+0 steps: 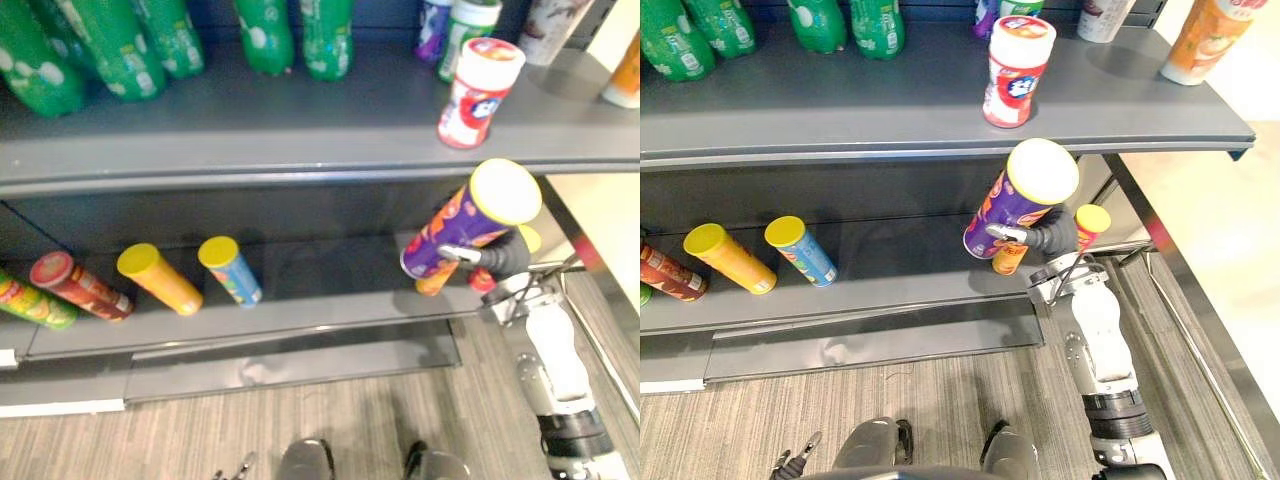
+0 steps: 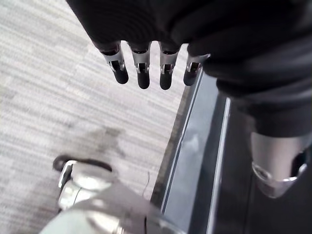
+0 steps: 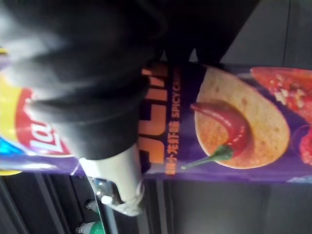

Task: Put the gum and the chips on the shelf.

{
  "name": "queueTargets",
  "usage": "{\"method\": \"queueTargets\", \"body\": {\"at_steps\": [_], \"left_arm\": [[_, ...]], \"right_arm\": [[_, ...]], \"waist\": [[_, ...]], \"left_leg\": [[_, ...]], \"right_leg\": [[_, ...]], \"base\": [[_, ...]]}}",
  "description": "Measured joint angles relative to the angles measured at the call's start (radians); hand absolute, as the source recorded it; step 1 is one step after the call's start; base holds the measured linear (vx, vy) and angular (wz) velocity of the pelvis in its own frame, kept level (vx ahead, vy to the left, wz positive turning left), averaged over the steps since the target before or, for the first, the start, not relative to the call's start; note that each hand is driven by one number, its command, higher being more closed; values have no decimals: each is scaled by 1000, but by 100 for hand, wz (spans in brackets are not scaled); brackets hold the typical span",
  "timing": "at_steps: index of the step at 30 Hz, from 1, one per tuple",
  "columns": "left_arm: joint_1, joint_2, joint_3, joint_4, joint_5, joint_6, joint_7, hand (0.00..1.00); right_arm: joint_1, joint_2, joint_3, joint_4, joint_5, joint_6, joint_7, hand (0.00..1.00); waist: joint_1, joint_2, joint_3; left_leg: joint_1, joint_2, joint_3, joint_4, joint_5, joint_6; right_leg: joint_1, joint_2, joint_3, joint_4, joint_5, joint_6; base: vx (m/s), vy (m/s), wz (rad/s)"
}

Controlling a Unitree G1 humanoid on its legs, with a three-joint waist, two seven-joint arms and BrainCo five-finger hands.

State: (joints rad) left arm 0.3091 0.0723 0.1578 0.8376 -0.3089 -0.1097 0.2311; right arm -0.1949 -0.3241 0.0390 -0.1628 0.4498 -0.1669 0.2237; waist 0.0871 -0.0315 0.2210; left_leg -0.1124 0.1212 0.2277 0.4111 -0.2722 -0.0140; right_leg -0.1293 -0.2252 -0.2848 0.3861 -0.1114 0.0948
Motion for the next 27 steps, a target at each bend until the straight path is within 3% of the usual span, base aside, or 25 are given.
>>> {"method": "queueTargets", "body": {"at_steps": [4, 8, 12, 15, 20, 27], "left_arm": [[3, -2, 1, 2, 9, -15, -3, 0], [20, -9, 7, 3, 9, -40, -20, 0], [30, -10, 6, 3, 12, -63, -40, 0], [29, -9, 2, 1, 19, -84, -43, 0], [28, 9, -31, -5, 35, -86, -43, 0], [10, 28, -69, -22, 46, -86, -41, 0]], "right_arm": [[0, 15, -2, 1, 23, 26, -27, 100], [3, 17, -12, 5, 23, 22, -41, 100], [40, 18, -44, -23, 22, -15, -41, 100], [82, 19, -62, -19, 20, -11, -42, 100], [92, 20, -71, -16, 19, -2, -23, 100], [44, 20, -28, 75, -20, 22, -24, 100]], "waist": [[1, -2, 0], [-14, 3, 3], [-52, 1, 3], [-56, 0, 4], [-57, -1, 5], [-54, 1, 12]], "left_leg": [[7, -21, -40, -71, 32, -30], [2, -23, -46, -167, 91, -37], [32, 5, 66, -310, 200, -46], [61, -19, 69, -391, 254, -48], [101, -55, 75, -468, 287, -42], [111, -75, 85, -477, 288, -42]], "right_leg": [[20, -9, -40, -9, -62, 0], [18, -13, -89, -42, -74, 2], [17, -32, -160, -52, -74, -3], [17, -45, -167, -48, -71, 0], [15, -65, -137, -40, -67, 6], [14, -76, -91, -37, -51, 6]], "base": [[-61, -121, 28], [-61, -129, 43], [28, -106, 47], [47, 11, 16], [55, 70, 4], [33, 57, 2]]}}
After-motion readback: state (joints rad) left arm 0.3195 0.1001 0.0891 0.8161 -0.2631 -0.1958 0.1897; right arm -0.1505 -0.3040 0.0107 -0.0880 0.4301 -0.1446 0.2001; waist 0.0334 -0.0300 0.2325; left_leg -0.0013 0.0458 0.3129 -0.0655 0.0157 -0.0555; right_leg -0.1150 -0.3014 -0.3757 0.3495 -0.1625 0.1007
